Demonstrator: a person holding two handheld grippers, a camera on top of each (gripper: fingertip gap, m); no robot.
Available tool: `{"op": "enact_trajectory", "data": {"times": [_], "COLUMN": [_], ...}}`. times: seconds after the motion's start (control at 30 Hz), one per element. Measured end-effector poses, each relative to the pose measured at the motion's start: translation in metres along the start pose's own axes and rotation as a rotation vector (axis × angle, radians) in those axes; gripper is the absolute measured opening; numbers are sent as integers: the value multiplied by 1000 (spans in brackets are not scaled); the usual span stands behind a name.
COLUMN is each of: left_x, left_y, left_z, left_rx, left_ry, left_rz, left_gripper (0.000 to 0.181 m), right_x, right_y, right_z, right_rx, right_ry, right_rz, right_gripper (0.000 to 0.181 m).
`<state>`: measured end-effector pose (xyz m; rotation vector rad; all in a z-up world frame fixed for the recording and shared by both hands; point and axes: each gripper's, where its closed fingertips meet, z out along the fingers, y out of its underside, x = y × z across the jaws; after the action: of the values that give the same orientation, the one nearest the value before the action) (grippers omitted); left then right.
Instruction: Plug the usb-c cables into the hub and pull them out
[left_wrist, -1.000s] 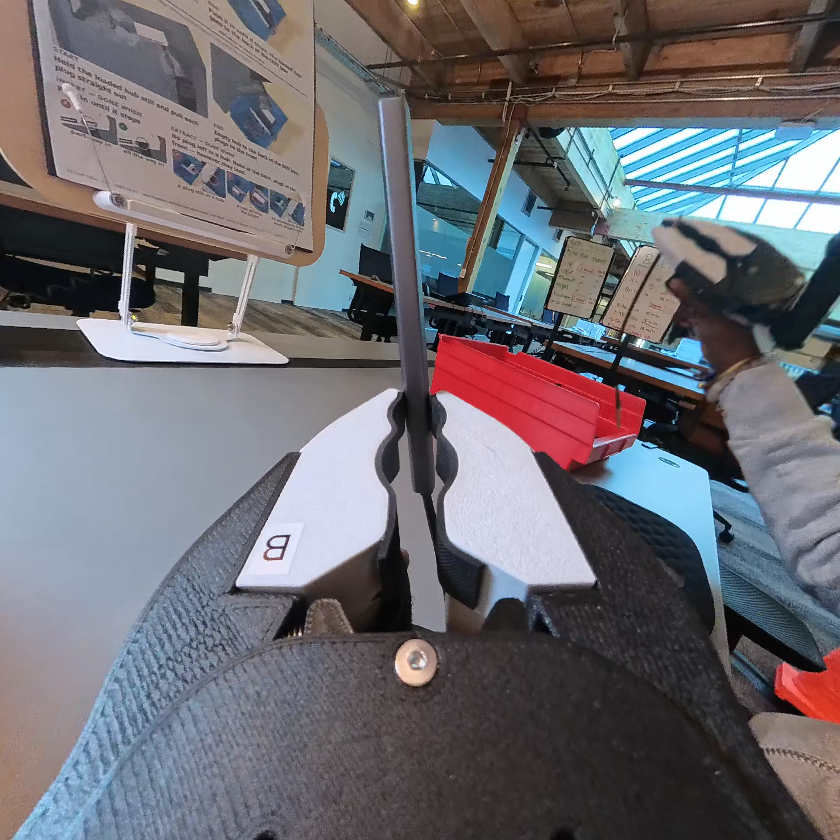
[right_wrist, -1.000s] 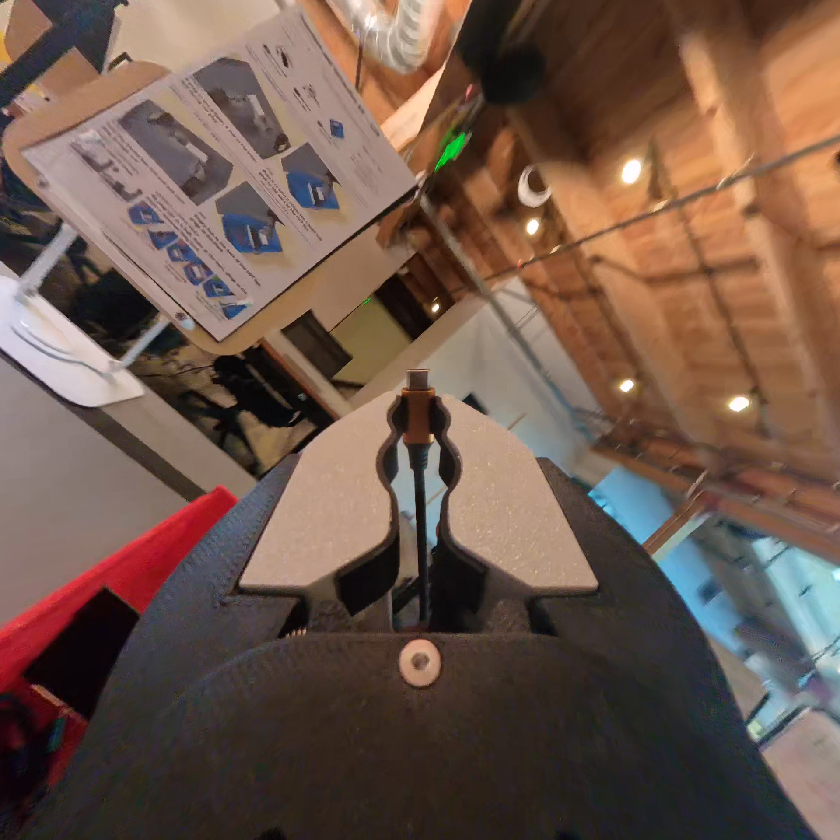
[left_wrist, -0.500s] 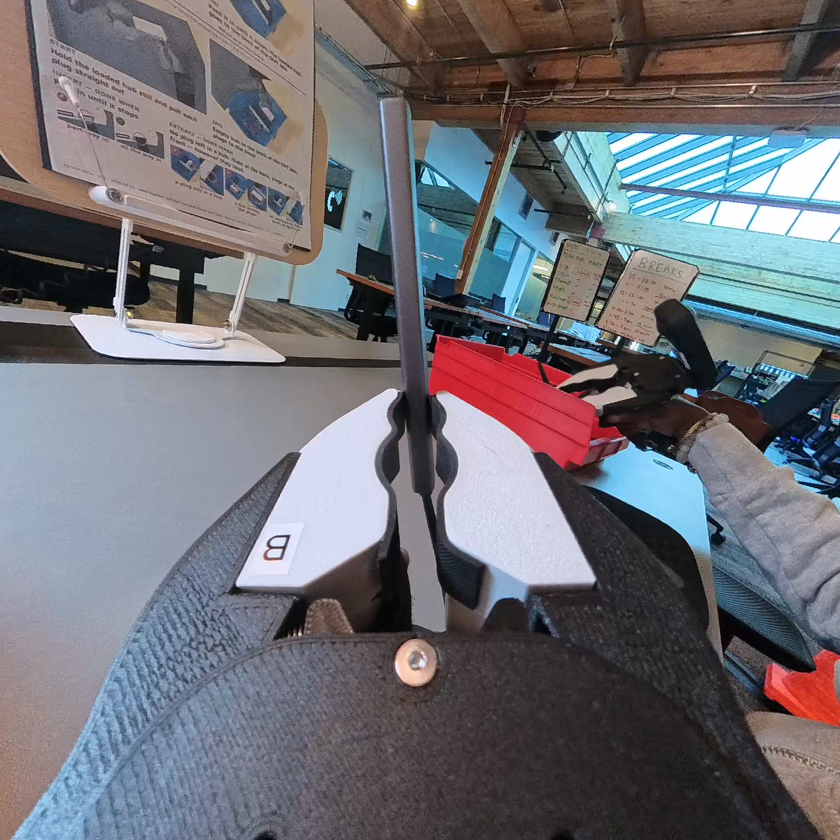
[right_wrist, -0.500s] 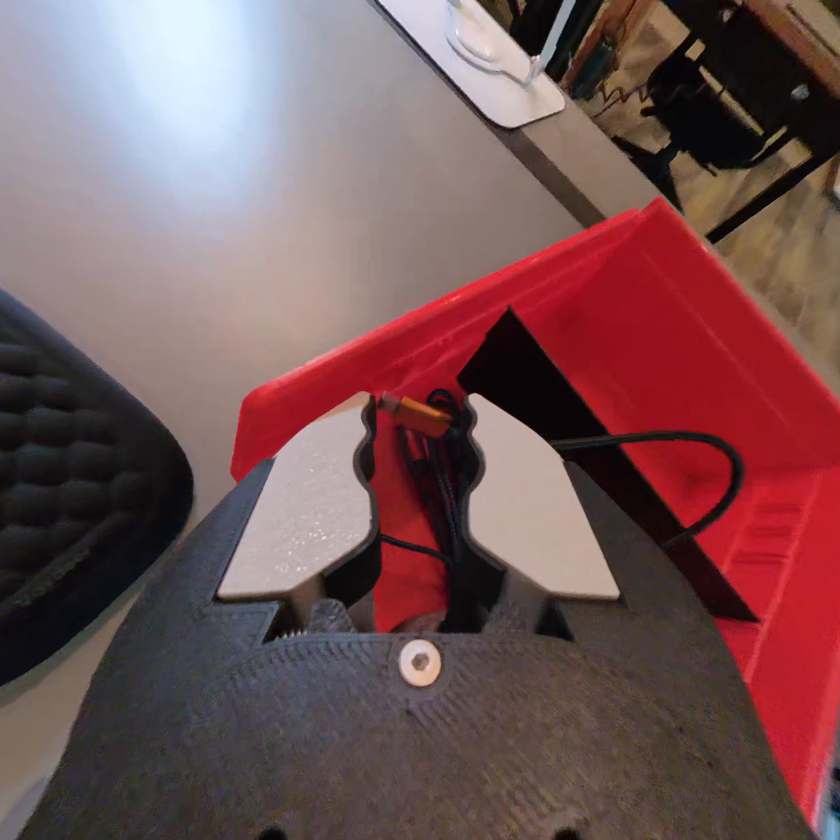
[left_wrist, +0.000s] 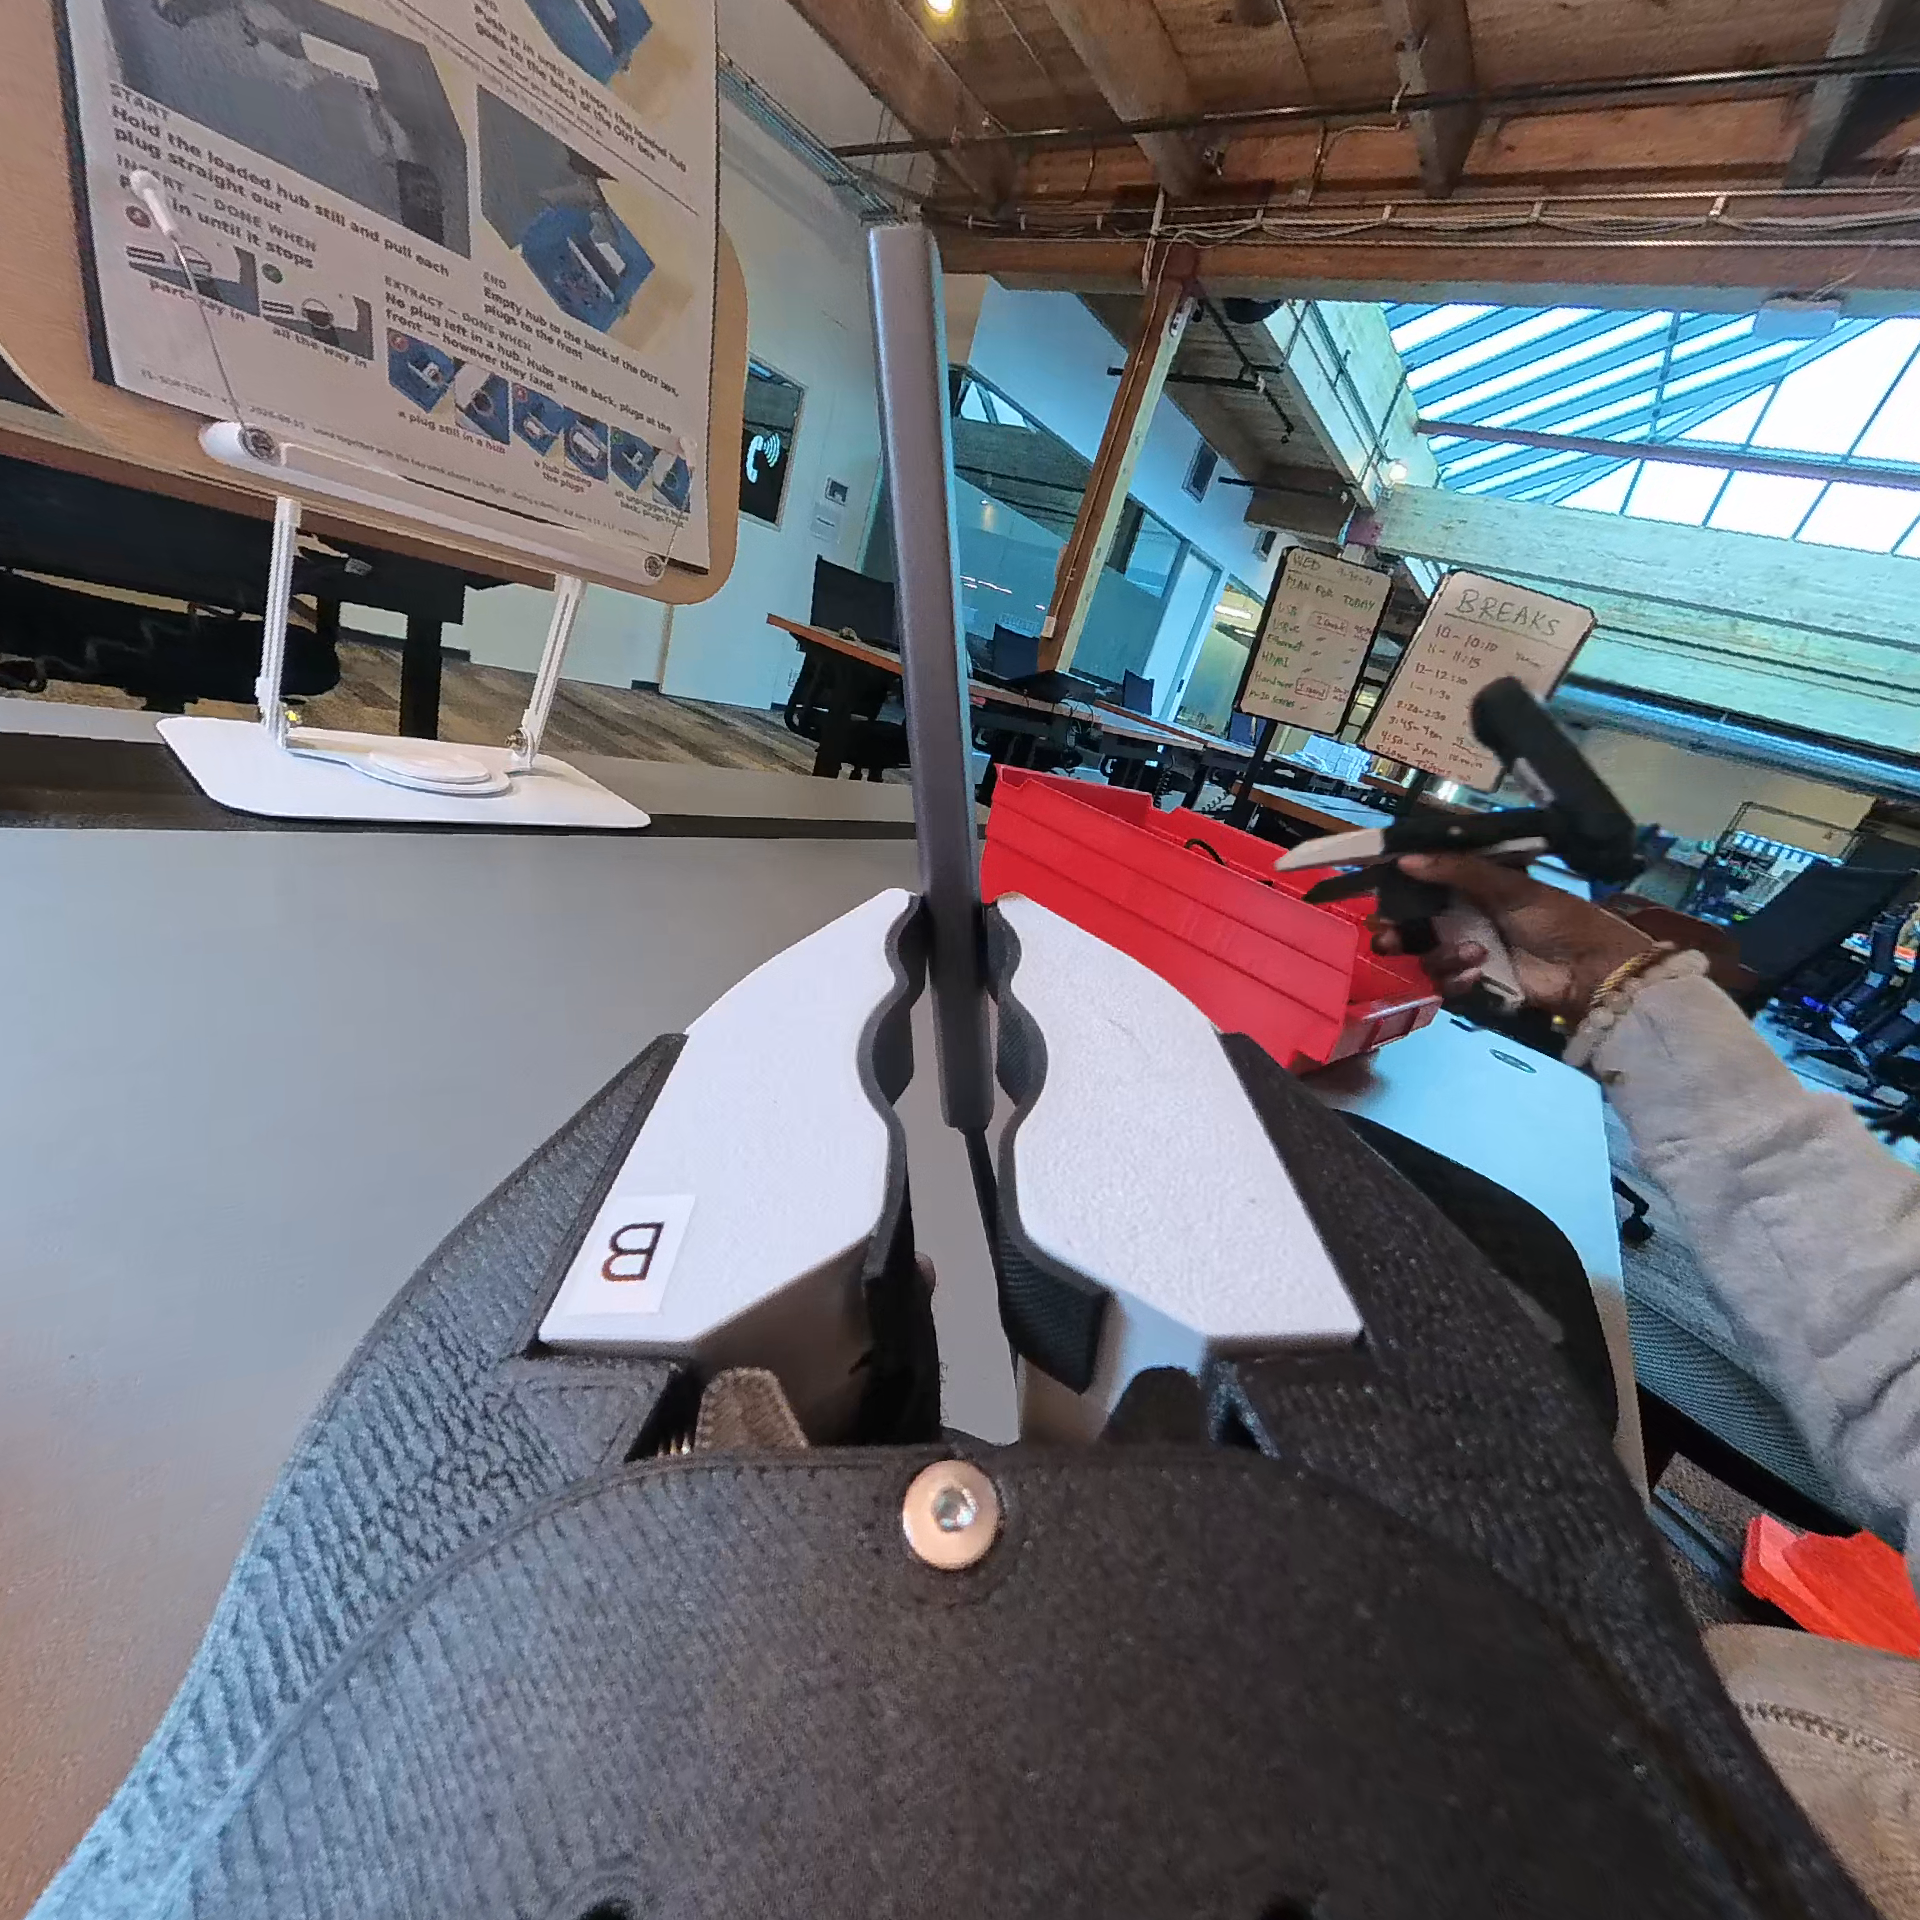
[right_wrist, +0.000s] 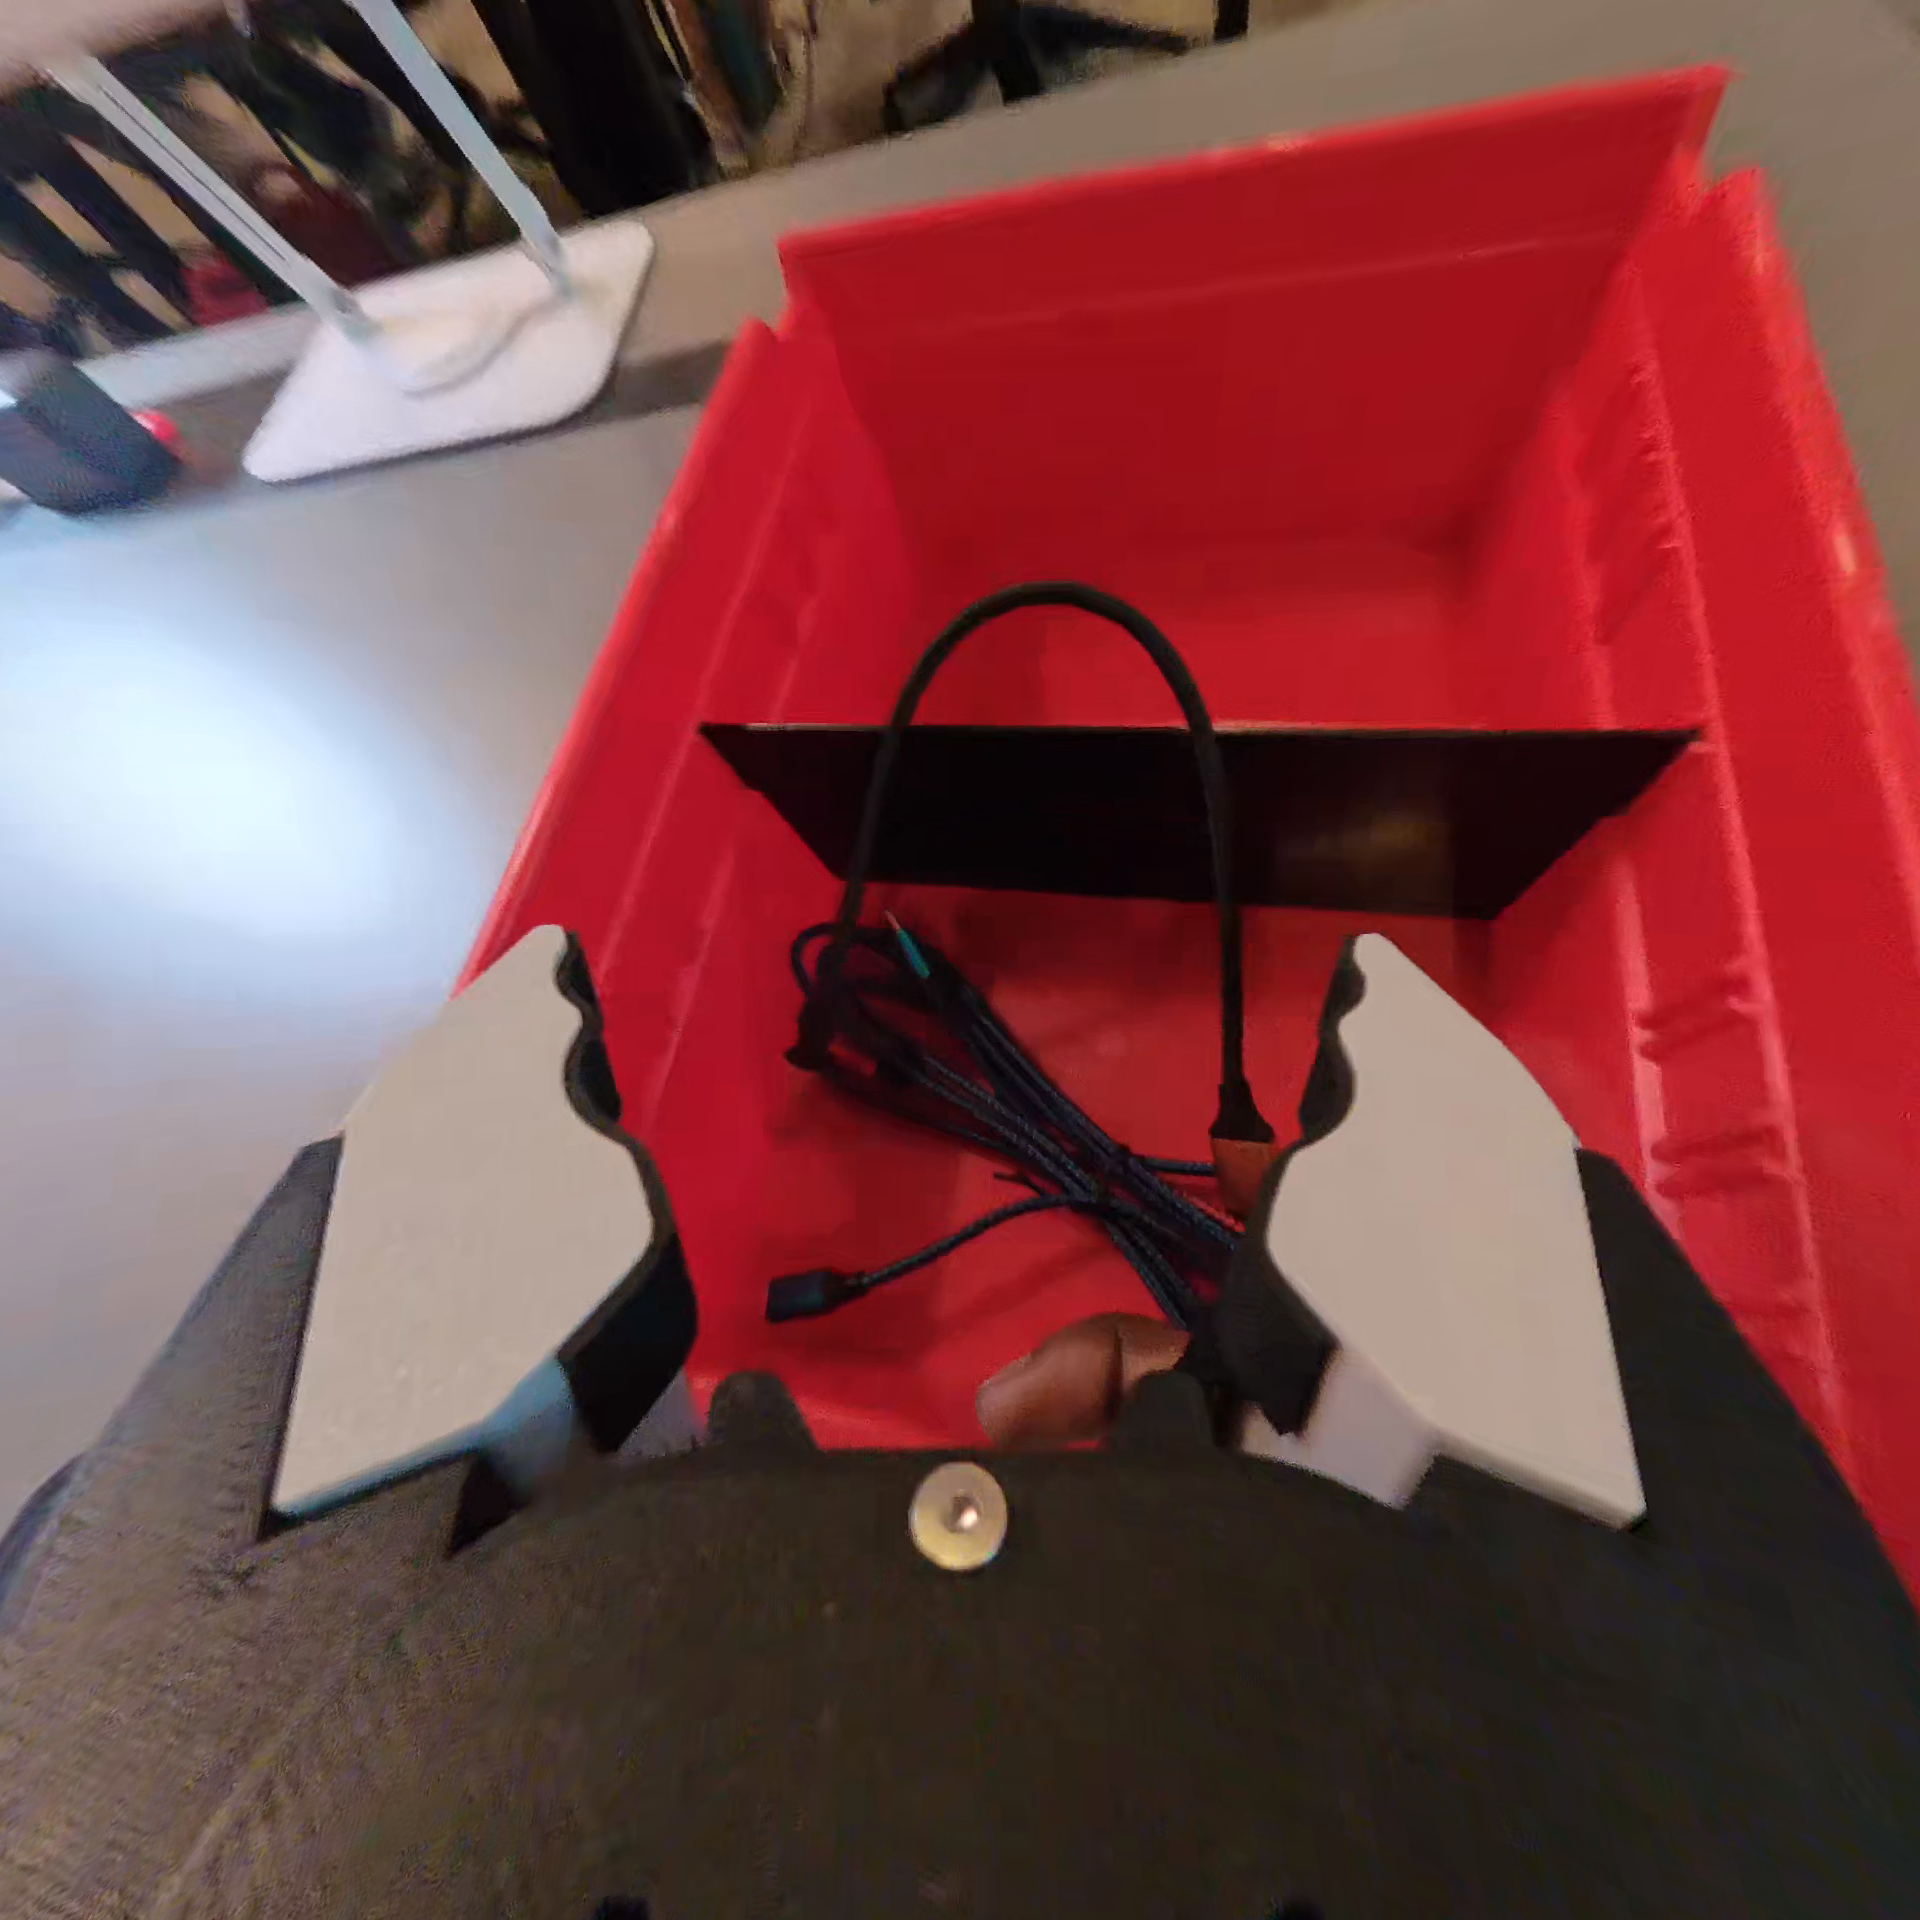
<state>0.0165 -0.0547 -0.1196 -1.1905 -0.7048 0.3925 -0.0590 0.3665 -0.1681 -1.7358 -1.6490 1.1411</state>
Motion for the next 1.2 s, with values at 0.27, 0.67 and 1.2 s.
{"op": "enact_trajectory", "data": {"times": [0.27,0.67,1.2], "left_x": [-1,-1,-3], "left_y": [0,-1,0], "left_z": [0,-1,0], "left_rx": [2,10,3], "left_ry": [-2,-5,-12], "left_rz": [-11,-10,-22], "left_gripper": [10,11,10], "right_x": [21,13,15], "right_y": [12,-18,41], "right_z": [46,7,-6], "right_rx": [-198,-14,-540], "right_ry": [231,242,-76], "right_rz": [-94,-436,-1418], "right_gripper": [112,10,13]}}
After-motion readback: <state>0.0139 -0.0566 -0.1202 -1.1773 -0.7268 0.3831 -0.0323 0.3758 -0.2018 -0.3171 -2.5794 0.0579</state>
